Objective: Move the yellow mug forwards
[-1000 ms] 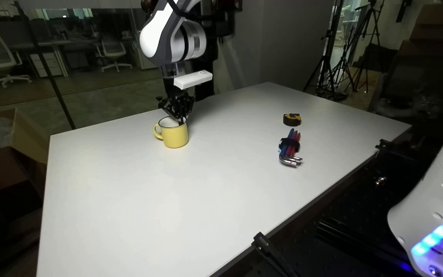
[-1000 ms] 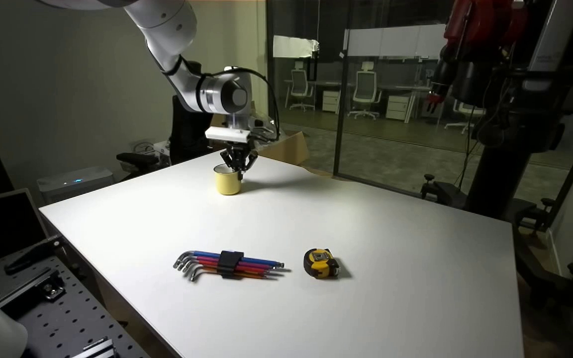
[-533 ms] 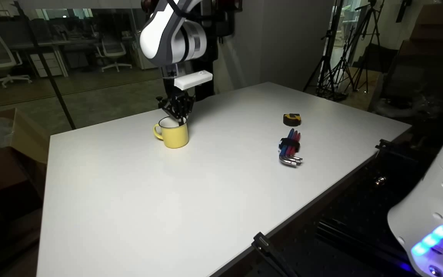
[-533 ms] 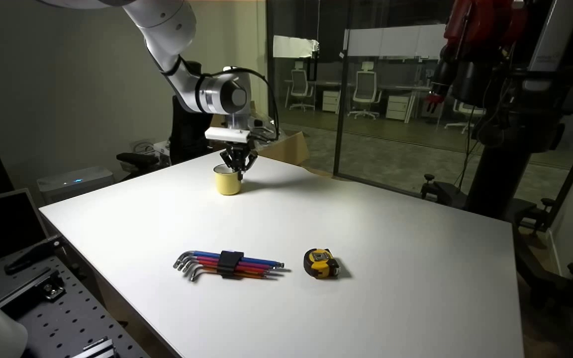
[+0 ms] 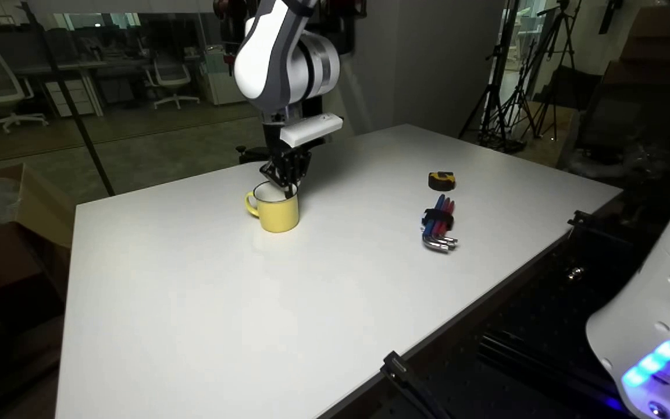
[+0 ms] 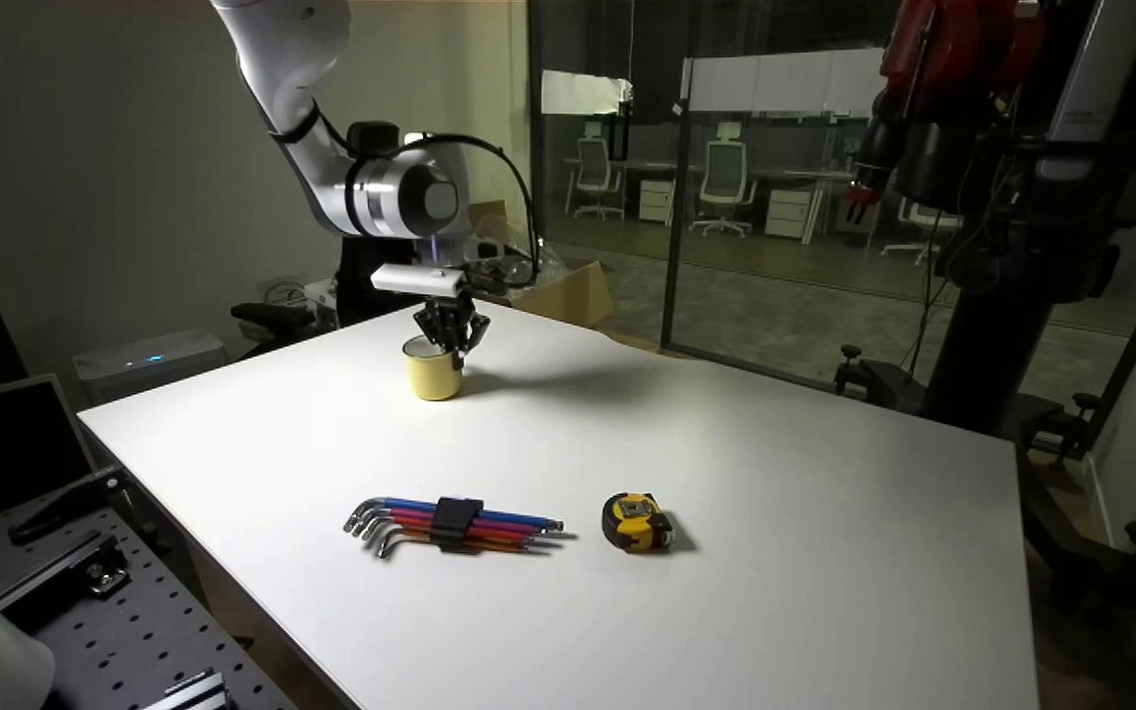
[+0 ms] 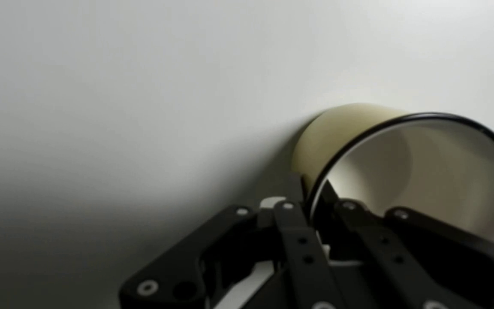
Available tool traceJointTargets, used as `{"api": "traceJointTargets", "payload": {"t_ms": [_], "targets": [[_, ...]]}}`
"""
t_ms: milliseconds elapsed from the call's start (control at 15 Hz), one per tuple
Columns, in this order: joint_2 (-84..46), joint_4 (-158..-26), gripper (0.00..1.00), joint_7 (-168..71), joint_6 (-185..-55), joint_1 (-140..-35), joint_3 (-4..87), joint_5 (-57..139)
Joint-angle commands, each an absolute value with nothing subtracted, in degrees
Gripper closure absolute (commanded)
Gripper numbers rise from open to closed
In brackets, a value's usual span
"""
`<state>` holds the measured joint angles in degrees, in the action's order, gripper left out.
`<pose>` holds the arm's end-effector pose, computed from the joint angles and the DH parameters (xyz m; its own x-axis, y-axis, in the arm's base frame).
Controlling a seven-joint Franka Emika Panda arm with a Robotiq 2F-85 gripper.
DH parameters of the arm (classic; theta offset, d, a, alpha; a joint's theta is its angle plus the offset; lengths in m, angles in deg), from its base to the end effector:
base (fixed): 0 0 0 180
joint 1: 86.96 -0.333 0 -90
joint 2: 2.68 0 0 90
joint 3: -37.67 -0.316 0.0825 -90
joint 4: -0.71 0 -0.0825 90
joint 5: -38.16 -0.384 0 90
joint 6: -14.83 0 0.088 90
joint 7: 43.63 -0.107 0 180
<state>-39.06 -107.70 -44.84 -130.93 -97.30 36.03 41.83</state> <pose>0.6187 0.1314 0.1670 0.9724 0.2329 0.0175 0.2325 -0.9724 0.0196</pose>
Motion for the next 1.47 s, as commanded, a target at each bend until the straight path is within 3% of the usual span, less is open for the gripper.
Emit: {"api": "traceJointTargets", "payload": {"t_ms": [0,400,867,933,1000,1400], "targets": [[-31.20,-121.89,0.97,-49.73,-133.78,-98.66,37.29,43.38],[-21.82,-139.77,0.97,-49.42,-137.50,-96.23,35.91,40.90],[-19.69,-145.32,0.97,-52.16,-144.35,-95.65,37.41,41.28],[-19.73,-145.34,0.65,-52.38,-144.31,-95.51,37.42,41.04],[-19.80,-145.40,0.64,-52.45,-144.50,-95.37,37.34,40.79],[-20.54,-146.22,0.23,-52.08,-145.40,-94.73,37.72,40.45]]}}
